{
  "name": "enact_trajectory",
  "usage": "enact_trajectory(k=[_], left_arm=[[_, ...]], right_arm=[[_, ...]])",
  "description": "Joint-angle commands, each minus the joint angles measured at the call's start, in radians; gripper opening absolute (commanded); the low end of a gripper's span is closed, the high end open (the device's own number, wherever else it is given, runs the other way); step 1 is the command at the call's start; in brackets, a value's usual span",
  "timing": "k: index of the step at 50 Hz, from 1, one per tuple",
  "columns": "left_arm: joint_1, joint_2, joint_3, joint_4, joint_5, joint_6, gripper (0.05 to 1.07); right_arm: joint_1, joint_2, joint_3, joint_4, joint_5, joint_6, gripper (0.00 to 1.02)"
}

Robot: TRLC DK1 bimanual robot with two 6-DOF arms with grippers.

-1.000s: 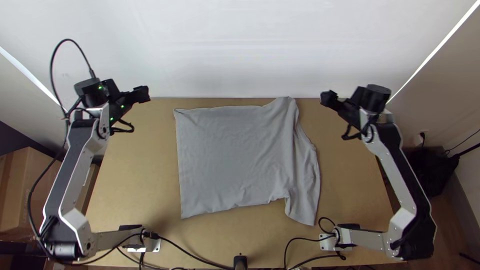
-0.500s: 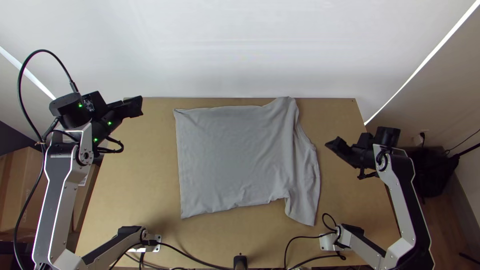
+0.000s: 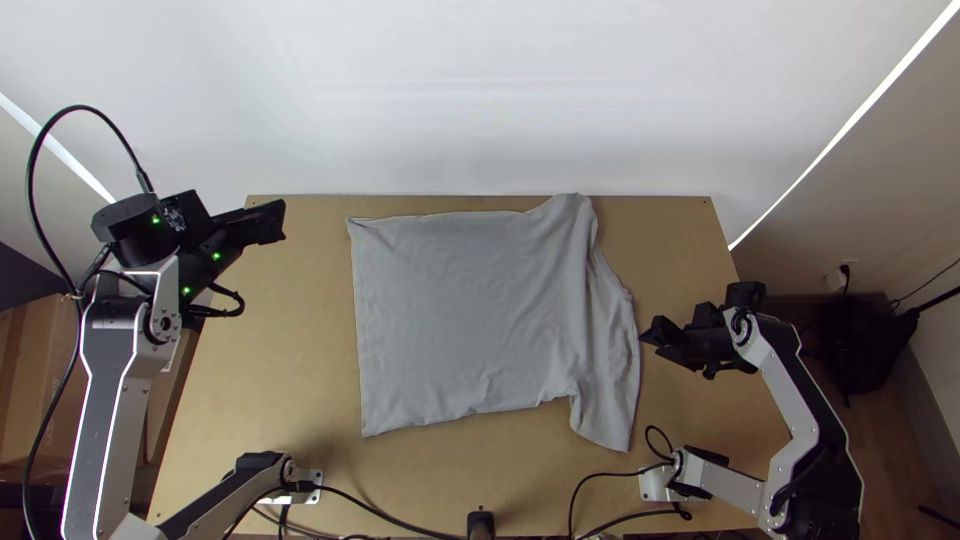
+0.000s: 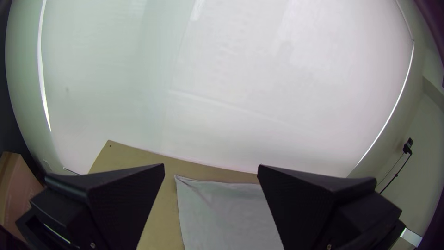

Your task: Fold the t-shirt

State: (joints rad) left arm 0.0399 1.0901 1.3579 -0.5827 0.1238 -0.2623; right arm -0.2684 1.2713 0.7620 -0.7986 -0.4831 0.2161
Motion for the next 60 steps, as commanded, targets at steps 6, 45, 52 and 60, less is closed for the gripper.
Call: enact_trajectory(k=[6, 45, 52, 60], left_arm=[[-0.003, -0.036, -0.039, -0.008, 0.01, -0.015, 1.03], [-0.003, -0.044, -0.045, -0.012, 0.01, -0.012, 1.03], [-0.005, -0.042, -0.048, -0.026, 0.01, 0.001, 1.03], [-0.015, -0.044, -0.046, -0.08, 0.013, 0.054, 1.03]], right_arm=[[-0.022, 0.048, -0.039, -0.008, -0.006, -0.093, 0.66], [0.063, 0.195, -0.119, 0.151, -0.006, -0.072, 0.51], [0.106, 0.194, -0.122, 0.16, -0.005, -0.061, 0.4], [0.11, 0.174, -0.125, 0.211, 0.003, -0.057, 0.05]])
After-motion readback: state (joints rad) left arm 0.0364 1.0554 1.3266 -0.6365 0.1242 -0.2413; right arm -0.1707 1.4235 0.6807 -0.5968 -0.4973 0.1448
